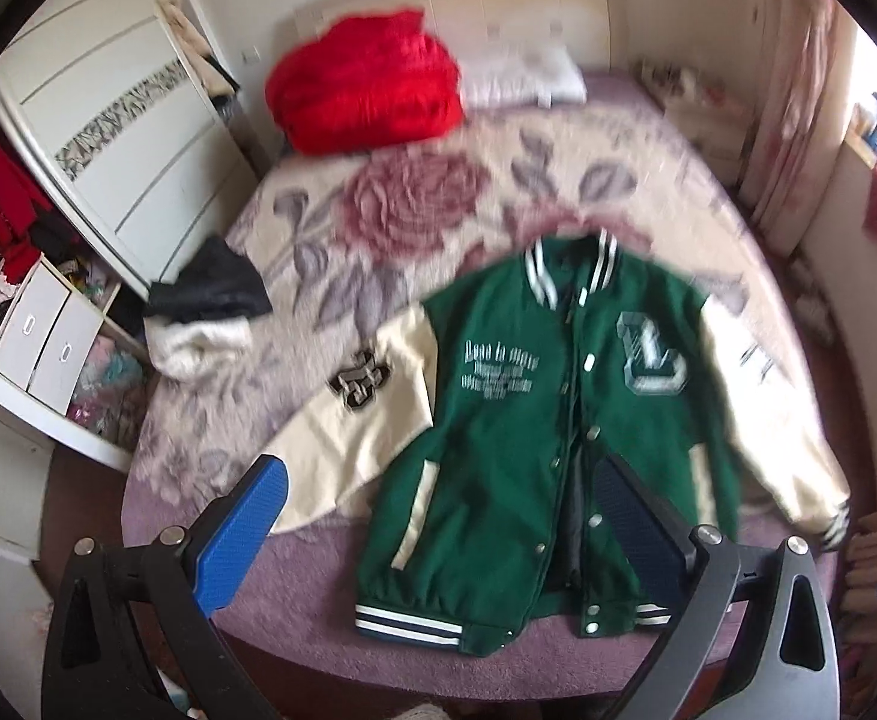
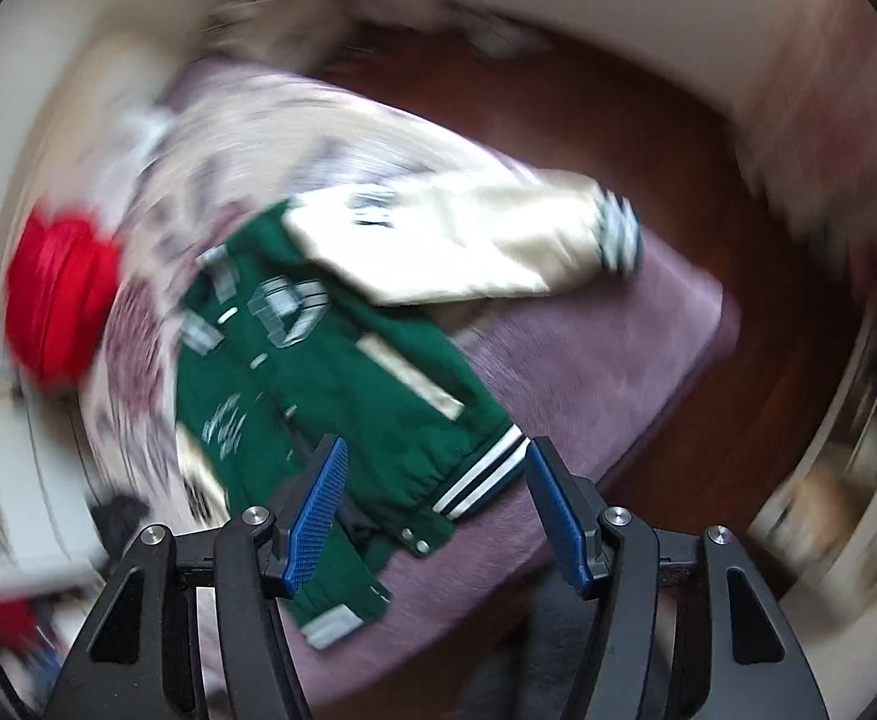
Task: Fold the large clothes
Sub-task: 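Grasp the cream sleeve cuff with the right tool and lift it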
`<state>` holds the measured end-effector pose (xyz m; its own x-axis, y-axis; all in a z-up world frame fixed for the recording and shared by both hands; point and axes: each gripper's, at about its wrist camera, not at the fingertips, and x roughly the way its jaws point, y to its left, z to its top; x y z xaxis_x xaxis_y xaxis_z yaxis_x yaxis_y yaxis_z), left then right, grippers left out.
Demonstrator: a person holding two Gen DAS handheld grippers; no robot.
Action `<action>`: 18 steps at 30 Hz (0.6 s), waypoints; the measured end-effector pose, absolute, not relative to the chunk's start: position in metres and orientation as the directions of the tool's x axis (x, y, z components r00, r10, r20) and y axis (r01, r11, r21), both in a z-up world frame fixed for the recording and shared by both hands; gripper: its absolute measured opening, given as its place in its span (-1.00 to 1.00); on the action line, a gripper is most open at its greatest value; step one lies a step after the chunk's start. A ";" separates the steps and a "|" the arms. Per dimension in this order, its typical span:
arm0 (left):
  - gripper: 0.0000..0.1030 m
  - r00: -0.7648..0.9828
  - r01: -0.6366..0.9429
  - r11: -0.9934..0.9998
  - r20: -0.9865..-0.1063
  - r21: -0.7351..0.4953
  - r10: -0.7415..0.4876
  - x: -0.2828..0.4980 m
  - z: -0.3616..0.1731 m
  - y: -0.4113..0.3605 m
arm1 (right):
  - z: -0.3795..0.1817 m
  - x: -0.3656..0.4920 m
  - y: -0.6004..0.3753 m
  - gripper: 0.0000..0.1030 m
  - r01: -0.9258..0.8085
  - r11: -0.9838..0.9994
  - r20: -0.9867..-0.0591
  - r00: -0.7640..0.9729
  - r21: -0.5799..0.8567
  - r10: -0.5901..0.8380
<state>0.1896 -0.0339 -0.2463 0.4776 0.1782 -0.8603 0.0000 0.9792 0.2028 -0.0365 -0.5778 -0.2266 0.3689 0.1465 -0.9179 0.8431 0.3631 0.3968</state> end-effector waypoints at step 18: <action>1.00 0.224 0.037 0.963 -0.941 0.268 0.253 0.304 -0.509 -0.147 | -0.557 0.008 -0.731 -0.75 0.531 -0.279 -0.569 0.818 0.801 -0.078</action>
